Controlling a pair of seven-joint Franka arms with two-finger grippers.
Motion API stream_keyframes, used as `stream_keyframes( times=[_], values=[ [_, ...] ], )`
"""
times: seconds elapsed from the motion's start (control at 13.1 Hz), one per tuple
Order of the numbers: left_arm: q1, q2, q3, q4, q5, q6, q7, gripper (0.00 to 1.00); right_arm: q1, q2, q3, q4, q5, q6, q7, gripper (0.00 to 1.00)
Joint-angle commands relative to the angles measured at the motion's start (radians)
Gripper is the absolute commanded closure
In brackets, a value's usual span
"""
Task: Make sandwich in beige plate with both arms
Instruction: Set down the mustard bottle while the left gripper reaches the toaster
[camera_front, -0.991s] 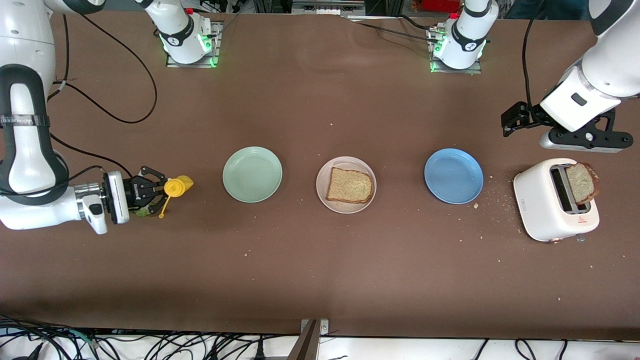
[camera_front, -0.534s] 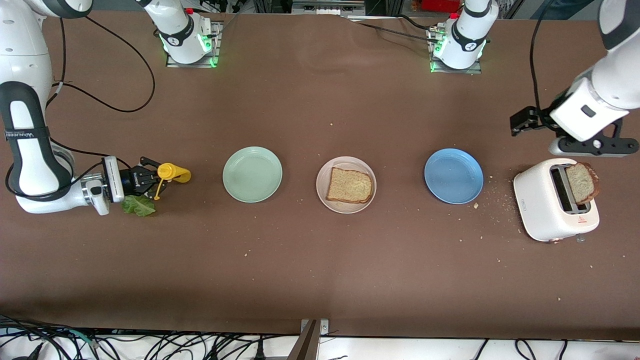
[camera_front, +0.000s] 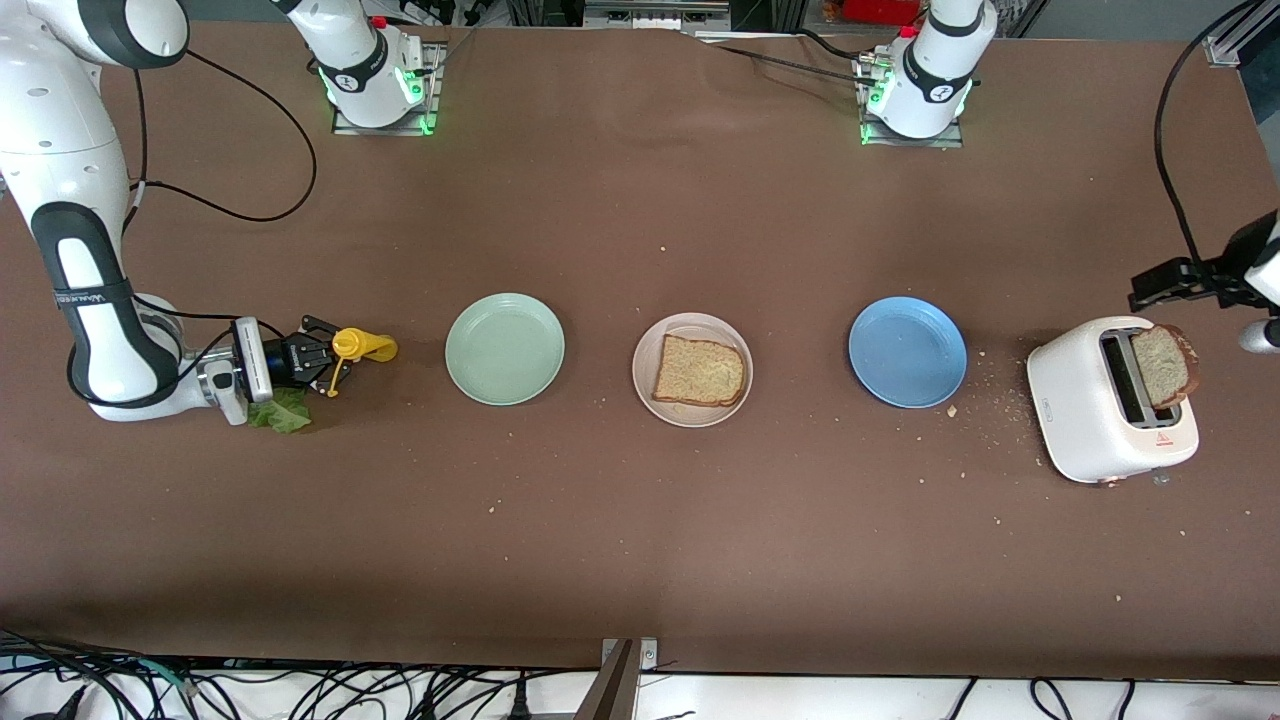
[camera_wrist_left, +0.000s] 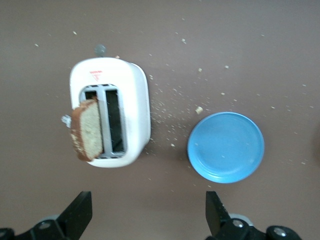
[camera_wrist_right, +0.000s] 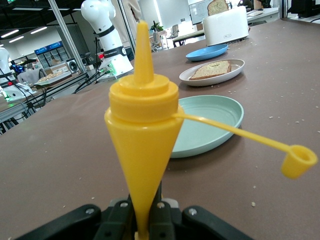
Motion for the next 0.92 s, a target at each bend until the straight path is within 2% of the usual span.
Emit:
stream_keyframes(
  times=[0.0,0.15,0.46,0.53,0.61,0.76,0.84],
  values=[
    [-0.003,-0.002,0.031,-0.056,0.031,0.091,0.068,0.00,-0.015,0.017,0.014,-0.005,0.023,0.003,-0.033,1.00],
    [-0.003,0.012,0.060,-0.072,0.030,0.139,0.092,0.00,-0.015,0.027,0.014,-0.004,0.025,0.007,-0.036,1.00],
    [-0.011,0.003,0.055,-0.057,0.016,0.119,0.088,0.00,-0.015,0.036,0.014,-0.002,0.025,0.013,-0.033,1.00],
    [-0.017,-0.001,0.054,-0.052,0.016,0.118,0.088,0.00,-0.015,0.034,0.013,-0.002,0.023,0.015,-0.021,0.83],
    [-0.018,-0.008,0.051,-0.051,0.015,0.115,0.088,0.00,-0.015,0.034,0.014,0.002,0.025,0.013,-0.017,0.60],
    [-0.018,-0.008,0.046,-0.052,-0.042,0.112,0.091,0.00,-0.015,0.027,0.014,0.010,0.023,0.003,0.080,0.28],
    [-0.018,-0.008,0.046,-0.052,-0.062,0.112,0.091,0.00,-0.015,0.025,0.014,0.019,0.021,-0.004,0.114,0.21]
  ],
)
